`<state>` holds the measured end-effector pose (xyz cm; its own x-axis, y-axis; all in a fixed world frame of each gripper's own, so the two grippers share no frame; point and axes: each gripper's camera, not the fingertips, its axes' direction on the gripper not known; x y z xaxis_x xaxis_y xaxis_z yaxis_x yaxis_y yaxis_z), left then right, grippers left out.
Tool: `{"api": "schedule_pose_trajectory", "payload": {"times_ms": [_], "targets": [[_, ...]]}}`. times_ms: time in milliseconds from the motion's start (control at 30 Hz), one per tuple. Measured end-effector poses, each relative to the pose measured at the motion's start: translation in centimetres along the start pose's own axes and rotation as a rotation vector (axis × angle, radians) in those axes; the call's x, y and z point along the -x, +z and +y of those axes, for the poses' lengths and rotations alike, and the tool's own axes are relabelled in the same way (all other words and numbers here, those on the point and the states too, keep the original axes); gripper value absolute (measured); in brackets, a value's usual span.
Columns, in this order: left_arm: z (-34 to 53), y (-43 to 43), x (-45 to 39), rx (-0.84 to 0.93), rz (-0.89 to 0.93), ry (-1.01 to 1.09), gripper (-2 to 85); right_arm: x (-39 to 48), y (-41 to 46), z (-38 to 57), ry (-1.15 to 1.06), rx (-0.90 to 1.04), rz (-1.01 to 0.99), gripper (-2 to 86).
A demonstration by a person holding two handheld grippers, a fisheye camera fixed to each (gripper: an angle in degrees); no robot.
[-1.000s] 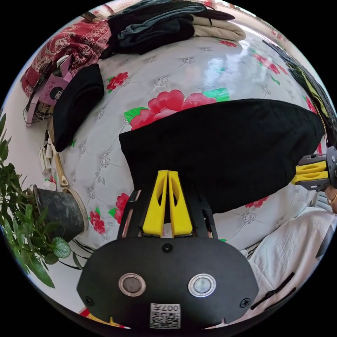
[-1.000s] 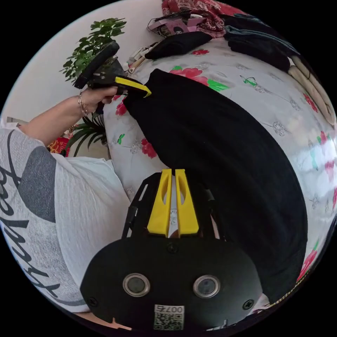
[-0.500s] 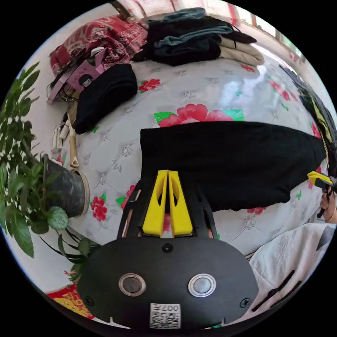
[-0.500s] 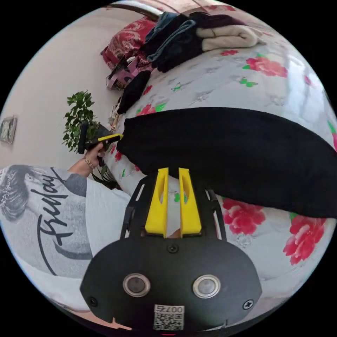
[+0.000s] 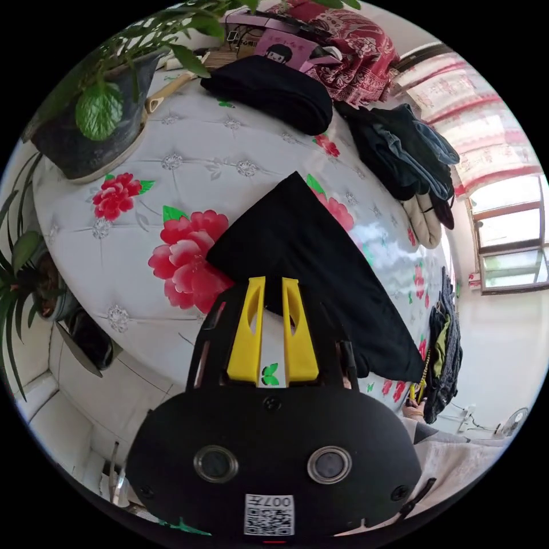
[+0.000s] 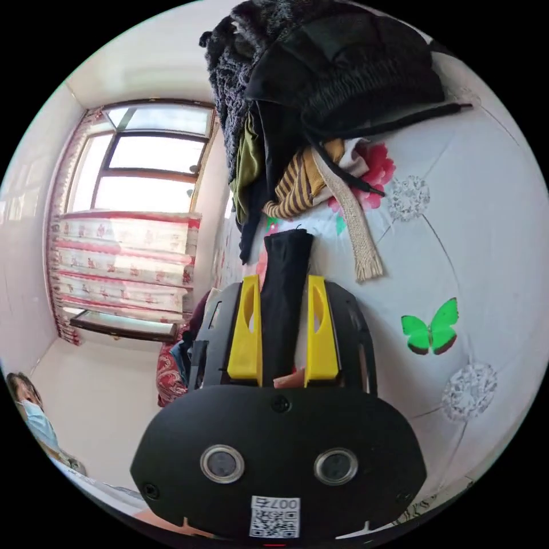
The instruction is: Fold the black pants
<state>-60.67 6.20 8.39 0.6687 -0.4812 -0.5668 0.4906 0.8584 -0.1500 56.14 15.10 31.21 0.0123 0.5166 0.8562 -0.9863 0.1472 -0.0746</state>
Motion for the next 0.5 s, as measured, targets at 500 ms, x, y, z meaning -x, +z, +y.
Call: {"api": "schedule_pose_trajectory", "payload": {"times_ms": [500], "targets": [[0.0,-1.6,4.8,-0.057,0.143,-0.226,7.1,28.2,12.7,31.4,-1.218,0.768,0.039,1.4]]}}
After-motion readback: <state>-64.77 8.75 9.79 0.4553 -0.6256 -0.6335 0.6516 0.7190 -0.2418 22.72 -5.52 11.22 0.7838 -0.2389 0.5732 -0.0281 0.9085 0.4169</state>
